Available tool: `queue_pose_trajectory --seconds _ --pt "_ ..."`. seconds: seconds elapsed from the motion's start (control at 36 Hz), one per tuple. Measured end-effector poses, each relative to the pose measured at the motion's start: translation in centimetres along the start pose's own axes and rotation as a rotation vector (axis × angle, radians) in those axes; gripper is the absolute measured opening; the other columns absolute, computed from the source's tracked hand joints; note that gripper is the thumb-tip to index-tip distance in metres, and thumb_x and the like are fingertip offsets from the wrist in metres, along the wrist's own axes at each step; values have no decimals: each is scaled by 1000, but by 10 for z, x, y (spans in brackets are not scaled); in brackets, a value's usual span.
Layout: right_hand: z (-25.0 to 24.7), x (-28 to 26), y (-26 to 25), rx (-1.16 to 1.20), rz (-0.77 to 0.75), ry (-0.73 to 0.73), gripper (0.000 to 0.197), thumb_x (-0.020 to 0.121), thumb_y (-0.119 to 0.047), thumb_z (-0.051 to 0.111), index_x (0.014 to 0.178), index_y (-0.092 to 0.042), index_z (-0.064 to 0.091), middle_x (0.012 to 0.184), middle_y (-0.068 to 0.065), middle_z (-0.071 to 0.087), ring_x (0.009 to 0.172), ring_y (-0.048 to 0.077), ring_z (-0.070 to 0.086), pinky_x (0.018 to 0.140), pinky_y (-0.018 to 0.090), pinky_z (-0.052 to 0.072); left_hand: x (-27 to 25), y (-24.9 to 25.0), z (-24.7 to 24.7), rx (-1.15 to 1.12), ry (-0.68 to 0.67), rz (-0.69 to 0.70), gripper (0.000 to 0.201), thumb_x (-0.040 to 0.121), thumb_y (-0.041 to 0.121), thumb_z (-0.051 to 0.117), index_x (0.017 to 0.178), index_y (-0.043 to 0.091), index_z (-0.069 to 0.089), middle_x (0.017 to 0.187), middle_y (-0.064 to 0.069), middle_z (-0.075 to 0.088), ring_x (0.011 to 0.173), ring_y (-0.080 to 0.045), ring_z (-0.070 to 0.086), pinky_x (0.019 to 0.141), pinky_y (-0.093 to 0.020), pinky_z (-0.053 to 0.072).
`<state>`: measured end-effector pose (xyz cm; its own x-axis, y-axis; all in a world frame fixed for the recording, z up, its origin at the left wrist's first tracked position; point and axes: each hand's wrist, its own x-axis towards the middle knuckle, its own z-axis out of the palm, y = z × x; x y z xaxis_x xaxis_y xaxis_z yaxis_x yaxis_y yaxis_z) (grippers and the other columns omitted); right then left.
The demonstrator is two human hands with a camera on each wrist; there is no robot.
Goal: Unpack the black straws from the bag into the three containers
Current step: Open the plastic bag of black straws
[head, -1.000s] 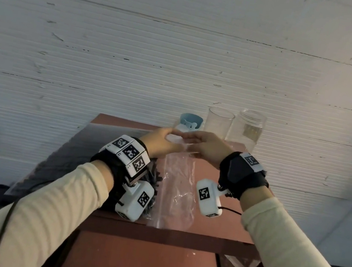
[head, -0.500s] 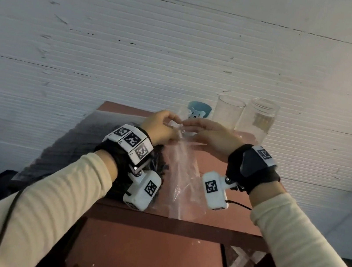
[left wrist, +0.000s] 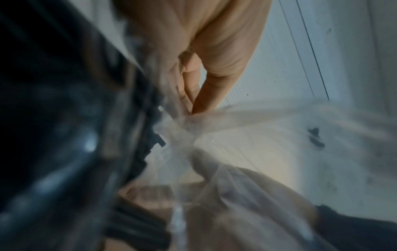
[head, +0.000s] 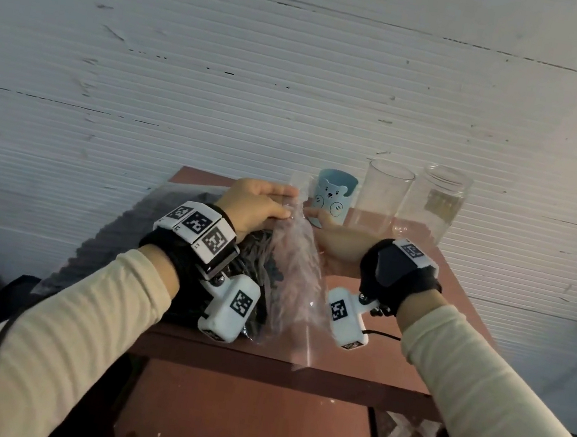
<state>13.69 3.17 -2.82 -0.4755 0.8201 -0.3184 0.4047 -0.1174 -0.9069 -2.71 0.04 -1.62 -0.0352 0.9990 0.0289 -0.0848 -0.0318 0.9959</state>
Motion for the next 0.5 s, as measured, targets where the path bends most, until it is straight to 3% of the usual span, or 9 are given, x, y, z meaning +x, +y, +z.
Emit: queue_pose_trajectory --seconds 0.11,0.17,0.25,0.28,0.33,0.42,0.44,0.5 --pt "-2 1 -1 -33 -77 37 37 97 -14 53 124 -36 39 107 13 52 79 24 49 79 39 47 -1 1 -2 -2 -8 5 37 85 -19 56 116 0 63 92 -7 67 71 -12 68 62 -19 58" --pt "-5 -3 -2 -37 -134 64 34 95 -1 50 116 -29 48 102 5 58 80 23 51 76 35 48 -2 2 -4 9 -18 5 36 85 -17 57 114 1 65 91 -6 68 70 -10 69 64 -20 58" --pt "-16 -12 -2 -34 -184 170 27 91 8 51 101 -17 56 60 -6 55 55 13 49 55 23 45 -2 3 -5 5 -23 6 35 83 -16 60 113 1 65 92 -6 68 78 -15 68 68 -21 59" --pt "-21 -15 -1 -21 -191 207 26 90 9 52 98 -15 56 57 -2 52 54 14 47 54 23 44 -2 3 -5 4 -28 7 35 83 -17 60 113 1 64 92 -6 68 79 -15 67 67 -21 59" --pt "-32 -22 2 57 -189 248 24 89 10 54 99 -12 56 69 10 52 61 19 50 60 28 47 -2 2 -5 16 -41 5 36 82 -16 61 112 2 65 93 -5 68 78 -14 67 64 -19 58" --pt "-50 -37 6 146 -192 269 25 89 10 56 105 -8 57 93 23 60 86 30 54 88 43 50 -1 -1 -2 114 -68 13 38 82 -13 65 115 5 65 94 -3 67 83 -12 67 71 -20 59" --pt "-56 -42 7 157 -211 282 25 89 11 55 105 -8 57 93 21 65 89 31 53 90 46 46 -1 -2 0 156 -78 16 40 82 -12 66 118 5 64 94 -2 66 84 -12 66 76 -22 59" --pt "-65 -52 9 174 -265 303 25 89 12 53 103 -8 56 85 11 73 86 29 53 81 42 45 0 -4 6 232 -97 23 38 83 -11 66 116 6 65 93 -1 64 85 -14 65 84 -28 57"
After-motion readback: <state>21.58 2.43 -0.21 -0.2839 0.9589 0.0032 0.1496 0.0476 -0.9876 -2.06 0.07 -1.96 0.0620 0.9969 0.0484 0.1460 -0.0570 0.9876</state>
